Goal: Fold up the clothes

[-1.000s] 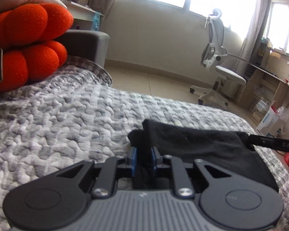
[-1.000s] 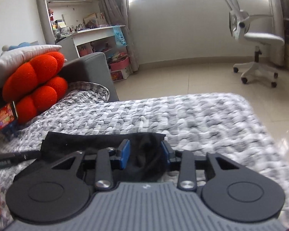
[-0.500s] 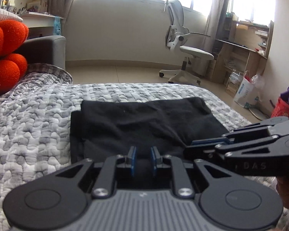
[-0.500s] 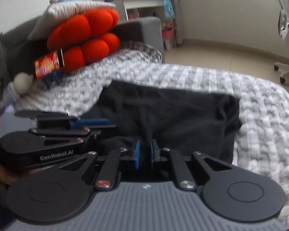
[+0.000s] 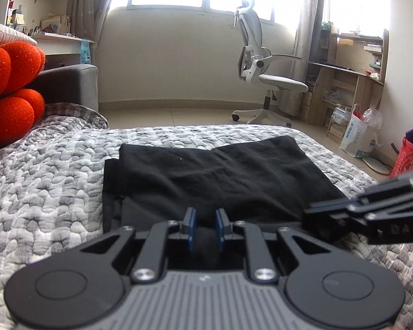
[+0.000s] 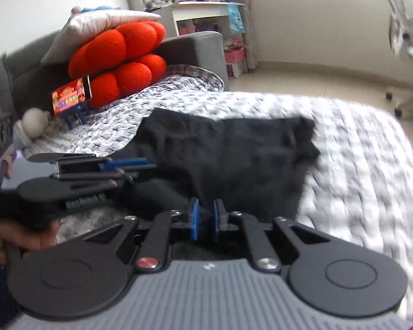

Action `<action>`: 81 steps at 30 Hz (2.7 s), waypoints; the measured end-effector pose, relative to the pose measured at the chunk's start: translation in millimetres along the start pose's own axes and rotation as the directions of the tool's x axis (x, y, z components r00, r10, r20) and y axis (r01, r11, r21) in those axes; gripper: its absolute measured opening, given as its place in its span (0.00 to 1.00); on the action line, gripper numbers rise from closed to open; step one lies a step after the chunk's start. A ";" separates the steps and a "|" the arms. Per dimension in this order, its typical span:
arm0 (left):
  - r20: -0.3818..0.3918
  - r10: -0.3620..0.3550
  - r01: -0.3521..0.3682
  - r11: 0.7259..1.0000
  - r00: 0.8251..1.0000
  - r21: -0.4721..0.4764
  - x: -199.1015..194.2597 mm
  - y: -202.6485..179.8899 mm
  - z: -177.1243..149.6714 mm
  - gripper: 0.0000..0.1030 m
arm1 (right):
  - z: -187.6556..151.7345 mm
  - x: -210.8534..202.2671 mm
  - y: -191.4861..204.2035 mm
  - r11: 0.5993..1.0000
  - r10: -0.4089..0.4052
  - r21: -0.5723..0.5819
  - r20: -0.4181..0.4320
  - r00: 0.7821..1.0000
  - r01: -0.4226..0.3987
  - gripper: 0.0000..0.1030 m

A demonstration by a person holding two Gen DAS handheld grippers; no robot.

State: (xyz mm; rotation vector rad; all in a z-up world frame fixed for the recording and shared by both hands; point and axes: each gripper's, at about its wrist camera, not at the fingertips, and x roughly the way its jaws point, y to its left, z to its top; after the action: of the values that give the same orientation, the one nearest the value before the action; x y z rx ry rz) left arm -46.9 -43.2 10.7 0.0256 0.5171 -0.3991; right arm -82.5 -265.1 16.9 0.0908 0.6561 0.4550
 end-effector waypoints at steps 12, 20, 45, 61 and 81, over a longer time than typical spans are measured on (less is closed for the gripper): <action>0.007 0.027 -0.027 1.000 1.000 -0.011 -6.3 1.4 -2.0 0.17 | -17.5 -14.5 -31.4 0.990 0.020 0.140 0.056 0.998 -0.027 0.00; 0.000 0.114 -0.114 0.991 0.993 -0.073 -25.6 22.7 -9.1 0.17 | -23.3 -13.1 -39.3 0.984 0.048 0.165 0.097 0.994 -0.063 0.00; 0.031 0.147 -0.145 0.988 0.989 -0.055 -27.2 19.2 -18.2 0.17 | -29.7 -18.1 -44.3 0.974 0.070 0.206 0.127 0.989 -0.095 0.00; 0.029 0.154 -0.153 0.987 0.988 -0.048 -27.2 17.7 -17.1 0.17 | -24.8 -19.6 -40.0 0.980 0.047 0.185 0.114 0.992 -0.068 0.00; 0.032 0.141 -0.138 0.988 0.990 -0.066 -29.1 20.6 -17.4 0.17 | 22.6 12.1 27.1 0.998 0.025 -0.057 -0.015 1.000 -0.026 0.15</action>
State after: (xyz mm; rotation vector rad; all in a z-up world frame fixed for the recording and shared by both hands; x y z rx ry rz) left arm -70.6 -11.4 8.2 -0.0066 0.4886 -0.2459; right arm -70.6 -234.2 34.0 0.0416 0.6565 0.4989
